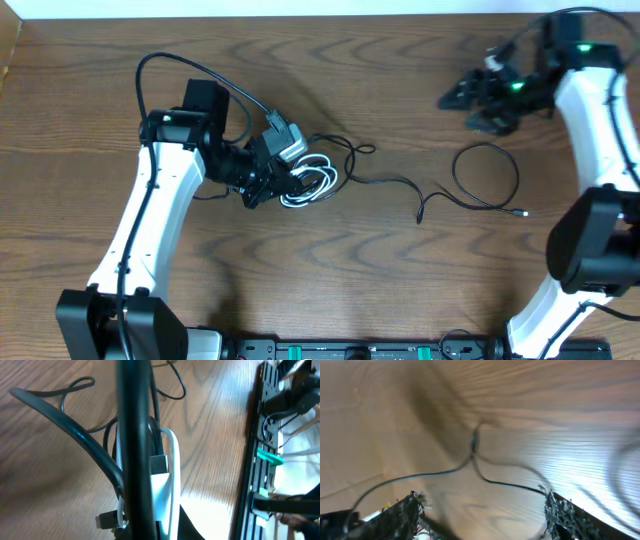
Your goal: Untangle cables
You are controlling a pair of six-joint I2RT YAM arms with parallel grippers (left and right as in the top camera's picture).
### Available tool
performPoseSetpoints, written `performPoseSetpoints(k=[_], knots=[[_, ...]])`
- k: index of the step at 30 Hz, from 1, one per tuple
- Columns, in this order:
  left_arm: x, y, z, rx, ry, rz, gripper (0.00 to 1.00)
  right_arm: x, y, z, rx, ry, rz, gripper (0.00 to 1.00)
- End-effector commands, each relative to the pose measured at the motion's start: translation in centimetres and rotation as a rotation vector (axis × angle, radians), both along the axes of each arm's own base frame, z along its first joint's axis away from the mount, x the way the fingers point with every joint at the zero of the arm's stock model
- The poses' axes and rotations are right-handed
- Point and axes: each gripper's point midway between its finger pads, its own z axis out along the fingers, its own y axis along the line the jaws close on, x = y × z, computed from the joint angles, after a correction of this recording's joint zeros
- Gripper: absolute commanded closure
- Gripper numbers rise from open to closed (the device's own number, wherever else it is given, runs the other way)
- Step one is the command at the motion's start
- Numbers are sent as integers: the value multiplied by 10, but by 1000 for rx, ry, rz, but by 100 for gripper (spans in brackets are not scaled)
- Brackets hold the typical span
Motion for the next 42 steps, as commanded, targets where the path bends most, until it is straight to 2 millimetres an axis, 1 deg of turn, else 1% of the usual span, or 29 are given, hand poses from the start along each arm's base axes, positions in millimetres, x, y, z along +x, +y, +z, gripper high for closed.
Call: performPoseSetpoints(k=[1,6,7,10,12,15,19,21,24,26,28,30,33,35,40,42], knots=[[-4,-3,1,-29,-58,-66,92,-14,45,-6,90,121,-16,24],[-4,-3,0,-29,-61,-70,92,-20,95,-23,116,216,-71,27],[-4,-3,0,-29,-60,-70,92,-20,104,-26,117,229,-84,28],[-4,-3,-3,-29,-66,-84,93,-24,130,-34,120,285,-144,28],[-6,-3,-6,-30,-73,-102,92,-26,145,-36,133,318,-174,28],[-6,-3,-11,-31,-80,-117,92,-26,168,-33,160,318,-188,27],[-4,-4,-13,-34,-80,-117,92,-22,187,-32,152,288,-222,28],[-4,-4,-13,-34,-80,-118,92,-22,194,-32,144,287,-244,31],[-5,-6,-13,-34,-81,-124,92,-27,206,-31,151,301,-251,32],[-6,-7,-13,-33,-81,-130,92,-33,213,-31,154,324,-255,30],[-6,-7,-13,-30,-81,-131,92,-36,218,-30,160,341,-254,27],[-6,-6,-14,-26,-80,-130,92,-34,217,-29,163,333,-255,24],[-6,-5,-16,-14,-81,-131,92,-27,207,-28,173,329,-263,24],[-6,-4,-16,-10,-81,-131,92,-24,201,-24,205,337,-247,23],[-5,-4,-17,-7,-82,-131,92,-21,187,-6,322,401,-203,15],[-5,-4,-17,-7,-85,-131,92,-19,181,-1,359,420,-193,18]])
